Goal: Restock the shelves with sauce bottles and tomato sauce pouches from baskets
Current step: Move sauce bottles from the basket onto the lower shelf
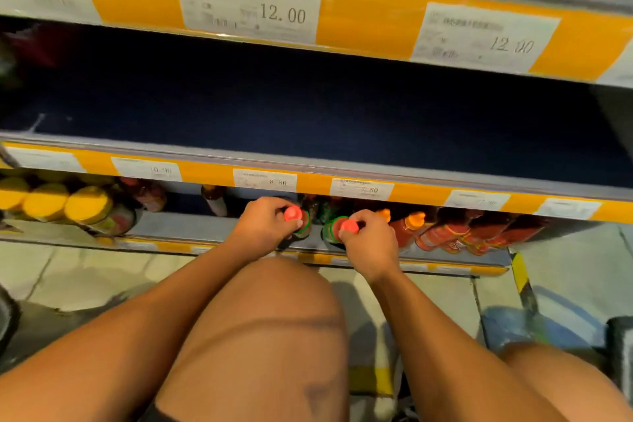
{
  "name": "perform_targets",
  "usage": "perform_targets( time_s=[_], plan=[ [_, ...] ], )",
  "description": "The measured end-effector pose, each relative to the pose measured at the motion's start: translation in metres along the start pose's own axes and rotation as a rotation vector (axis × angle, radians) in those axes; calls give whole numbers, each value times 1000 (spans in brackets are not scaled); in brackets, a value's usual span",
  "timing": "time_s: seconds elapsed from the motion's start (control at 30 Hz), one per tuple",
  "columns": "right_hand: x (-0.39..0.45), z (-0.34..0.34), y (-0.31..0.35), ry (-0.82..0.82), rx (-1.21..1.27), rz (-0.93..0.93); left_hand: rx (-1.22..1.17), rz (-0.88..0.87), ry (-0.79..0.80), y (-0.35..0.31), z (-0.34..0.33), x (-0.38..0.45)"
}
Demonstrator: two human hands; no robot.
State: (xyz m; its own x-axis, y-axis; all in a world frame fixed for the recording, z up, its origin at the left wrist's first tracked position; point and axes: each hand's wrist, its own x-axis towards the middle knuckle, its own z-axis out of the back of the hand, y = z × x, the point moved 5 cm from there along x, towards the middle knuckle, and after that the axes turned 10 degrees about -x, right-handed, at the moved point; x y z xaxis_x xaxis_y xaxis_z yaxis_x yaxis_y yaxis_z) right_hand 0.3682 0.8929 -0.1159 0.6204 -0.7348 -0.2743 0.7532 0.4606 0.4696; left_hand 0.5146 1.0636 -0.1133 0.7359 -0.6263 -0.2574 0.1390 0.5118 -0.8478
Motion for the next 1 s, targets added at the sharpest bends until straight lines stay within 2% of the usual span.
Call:
perform_targets(
  time_s=[0.27,0.5,0.67,1.0],
  plan=[
    [8,-10,-4,-10,-30,-10,55,27,113,14,-29,21],
    [13,-25,-1,-23,-46,26,81,54,124,20,-42,32],
    [19,-29,5,42,-59,28,117,64,135,19,-42,31],
    [4,-13,8,84,-70,40,61,83,50,16,-27,15]
  ],
)
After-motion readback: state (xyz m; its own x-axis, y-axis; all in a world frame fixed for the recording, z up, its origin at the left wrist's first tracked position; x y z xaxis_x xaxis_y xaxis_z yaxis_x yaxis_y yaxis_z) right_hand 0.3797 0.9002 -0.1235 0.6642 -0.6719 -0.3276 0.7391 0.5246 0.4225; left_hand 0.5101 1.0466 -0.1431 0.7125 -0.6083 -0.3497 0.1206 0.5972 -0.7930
